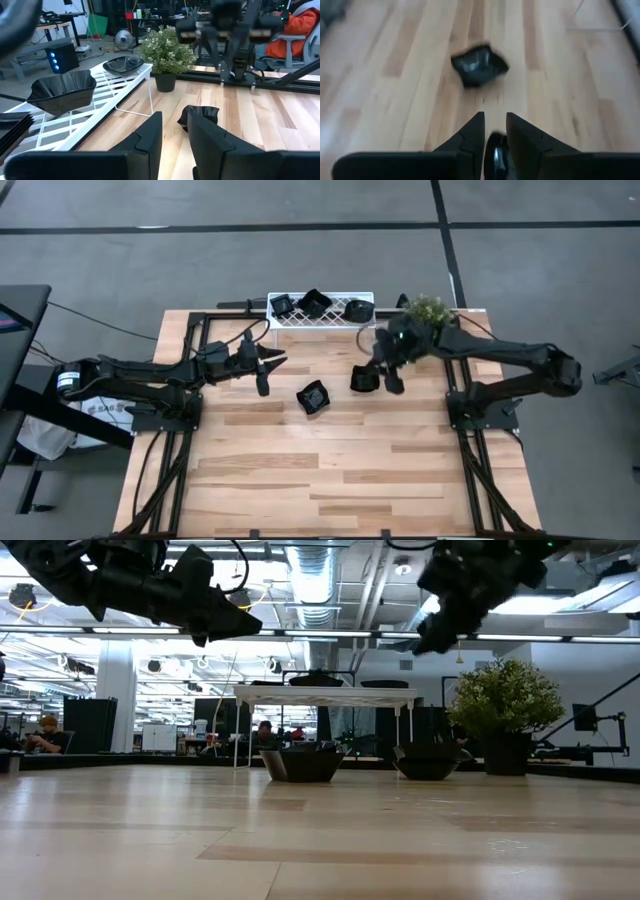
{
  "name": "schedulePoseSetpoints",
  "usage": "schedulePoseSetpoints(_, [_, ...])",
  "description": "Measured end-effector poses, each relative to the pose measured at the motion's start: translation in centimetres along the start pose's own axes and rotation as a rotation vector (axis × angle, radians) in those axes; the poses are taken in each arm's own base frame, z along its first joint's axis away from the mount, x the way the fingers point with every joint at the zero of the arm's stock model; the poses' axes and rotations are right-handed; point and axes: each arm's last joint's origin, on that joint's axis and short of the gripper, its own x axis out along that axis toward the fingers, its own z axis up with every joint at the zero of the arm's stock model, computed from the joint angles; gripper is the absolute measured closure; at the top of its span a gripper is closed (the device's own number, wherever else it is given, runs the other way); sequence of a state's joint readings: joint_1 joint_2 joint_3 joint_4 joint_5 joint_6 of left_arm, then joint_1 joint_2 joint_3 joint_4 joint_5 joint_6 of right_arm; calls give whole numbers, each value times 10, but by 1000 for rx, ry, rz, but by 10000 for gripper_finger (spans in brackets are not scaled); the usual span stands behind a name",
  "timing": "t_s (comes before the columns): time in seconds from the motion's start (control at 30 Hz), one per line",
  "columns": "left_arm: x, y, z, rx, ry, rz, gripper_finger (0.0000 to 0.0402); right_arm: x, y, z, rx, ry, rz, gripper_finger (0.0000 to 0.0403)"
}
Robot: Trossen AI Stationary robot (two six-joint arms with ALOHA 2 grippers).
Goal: Pick & Place Mini shaped plates
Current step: Stack the black distorted square plate on top of the black distorted square plate on the shelf
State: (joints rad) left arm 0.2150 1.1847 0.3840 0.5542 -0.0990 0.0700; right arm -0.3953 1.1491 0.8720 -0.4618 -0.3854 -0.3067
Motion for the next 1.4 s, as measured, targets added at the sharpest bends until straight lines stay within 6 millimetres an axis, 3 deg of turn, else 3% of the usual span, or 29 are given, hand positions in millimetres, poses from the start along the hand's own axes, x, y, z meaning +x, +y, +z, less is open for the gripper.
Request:
schedulePoseSetpoints(0.2, [0,0,0,0,-3,0,307,27,20,-15,-59,69,29,328])
schedulePoseSetpoints(0.4, [0,0,0,0,-7,1,307,51,24,-23,-58,197,-51,319])
schedulePoseSetpoints(0.77, [0,0,0,0,-7,1,307,81,21,-38,-38,352,-137,217])
schedulePoseSetpoints(0.93, [0,0,0,0,-7,1,307,88,19,-44,-19,399,-188,193])
schedulePoseSetpoints(1.17, [0,0,0,0,-7,1,307,90,21,-45,-21,411,-181,206])
schedulePoseSetpoints(1.4, [0,0,0,0,-7,1,307,89,21,-47,-18,430,-178,263])
